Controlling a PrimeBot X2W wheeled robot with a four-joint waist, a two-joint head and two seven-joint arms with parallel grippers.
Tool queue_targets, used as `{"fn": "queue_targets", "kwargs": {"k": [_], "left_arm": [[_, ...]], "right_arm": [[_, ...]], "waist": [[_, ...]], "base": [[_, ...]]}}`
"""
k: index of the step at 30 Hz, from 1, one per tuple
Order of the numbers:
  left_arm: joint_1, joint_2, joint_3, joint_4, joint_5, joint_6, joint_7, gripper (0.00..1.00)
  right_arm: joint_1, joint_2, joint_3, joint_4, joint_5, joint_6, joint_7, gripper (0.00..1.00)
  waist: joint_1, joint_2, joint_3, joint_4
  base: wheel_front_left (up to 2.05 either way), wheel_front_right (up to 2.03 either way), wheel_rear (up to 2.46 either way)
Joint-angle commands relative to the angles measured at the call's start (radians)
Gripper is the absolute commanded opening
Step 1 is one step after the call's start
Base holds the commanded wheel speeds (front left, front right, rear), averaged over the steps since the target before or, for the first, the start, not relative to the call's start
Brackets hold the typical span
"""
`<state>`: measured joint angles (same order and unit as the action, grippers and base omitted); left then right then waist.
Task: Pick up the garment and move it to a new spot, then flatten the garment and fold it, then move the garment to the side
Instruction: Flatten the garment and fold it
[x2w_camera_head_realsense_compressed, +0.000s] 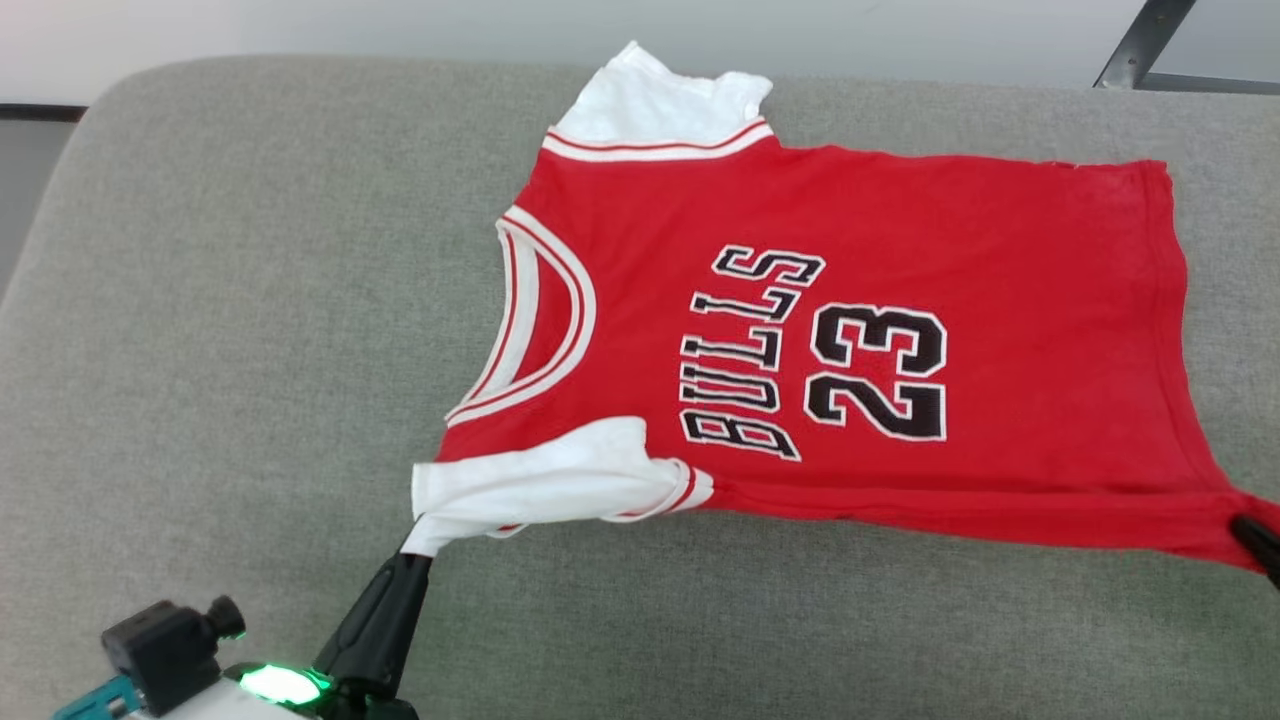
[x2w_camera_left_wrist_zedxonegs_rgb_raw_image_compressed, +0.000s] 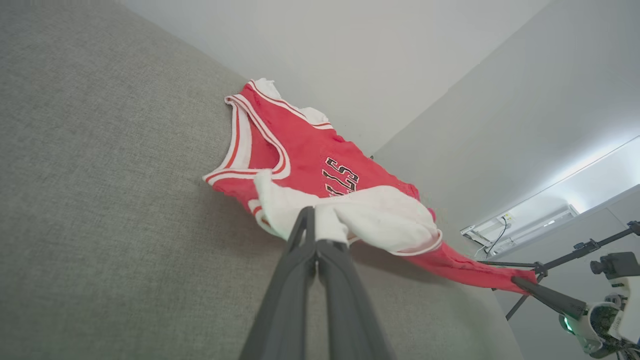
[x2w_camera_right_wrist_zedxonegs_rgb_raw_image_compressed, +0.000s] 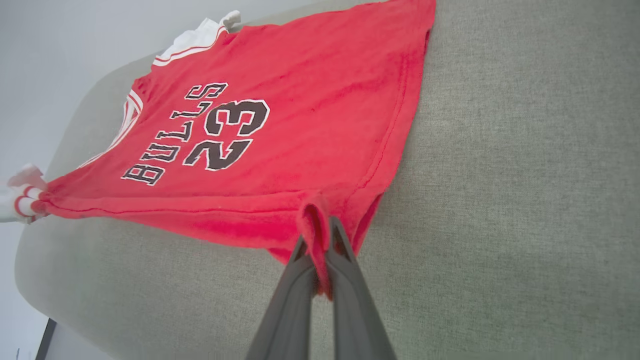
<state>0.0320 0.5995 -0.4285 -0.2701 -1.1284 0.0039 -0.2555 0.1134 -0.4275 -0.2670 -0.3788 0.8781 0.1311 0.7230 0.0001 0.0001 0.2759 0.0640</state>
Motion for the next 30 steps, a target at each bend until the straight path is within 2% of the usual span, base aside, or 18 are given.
{"fn": "queue_targets", "kwargs": {"k": [1, 4, 9, 15, 21, 30], "left_arm": [[0.009, 0.006, 0.005, -0.017, 0.005, 0.007, 0.001, 0.00], [-0.022, 0.017, 0.000, -0.030, 0.016, 0.012, 0.019, 0.00], [-0.133, 0.011, -0.023, 0.035, 0.024, -0.032, 0.069, 0.00], [-0.334, -0.033, -0.038, 0.175, 0.034, -0.078, 0.114, 0.00], [-0.544, -0.090, -0.065, 0.341, 0.064, -0.103, 0.147, 0.00], [-0.729, -0.165, -0.120, 0.604, 0.090, -0.128, 0.148, 0.00]], "right_arm": [[0.010, 0.013, -0.015, -0.018, -0.002, -0.001, 0.012, 0.00], [-0.007, 0.034, -0.027, -0.029, -0.012, -0.001, 0.039, 0.00], [-0.103, 0.025, -0.003, 0.013, -0.055, -0.001, 0.072, 0.00], [-0.276, -0.001, 0.034, 0.124, -0.085, -0.001, 0.091, 0.00], [-0.425, -0.008, 0.067, 0.251, -0.120, -0.001, 0.071, 0.00], [-0.496, -0.012, 0.115, 0.377, -0.158, -0.001, 0.022, 0.00]], "waist": [[-0.0001, -0.0001, 0.002, -0.001], [-0.0001, -0.0001, 0.005, -0.003], [-0.0001, -0.0001, 0.029, -0.006], [-0.0001, -0.0001, 0.086, -0.008], [-0.0001, -0.0001, 0.145, -0.005], [-0.0001, -0.0001, 0.197, -0.007]], "base": [[0.00, 0.00, 0.00], [0.00, 0.00, 0.00], [0.00, 0.00, 0.00], [0.00, 0.00, 0.00], [0.00, 0.00, 0.00], [0.00, 0.00, 0.00]]}}
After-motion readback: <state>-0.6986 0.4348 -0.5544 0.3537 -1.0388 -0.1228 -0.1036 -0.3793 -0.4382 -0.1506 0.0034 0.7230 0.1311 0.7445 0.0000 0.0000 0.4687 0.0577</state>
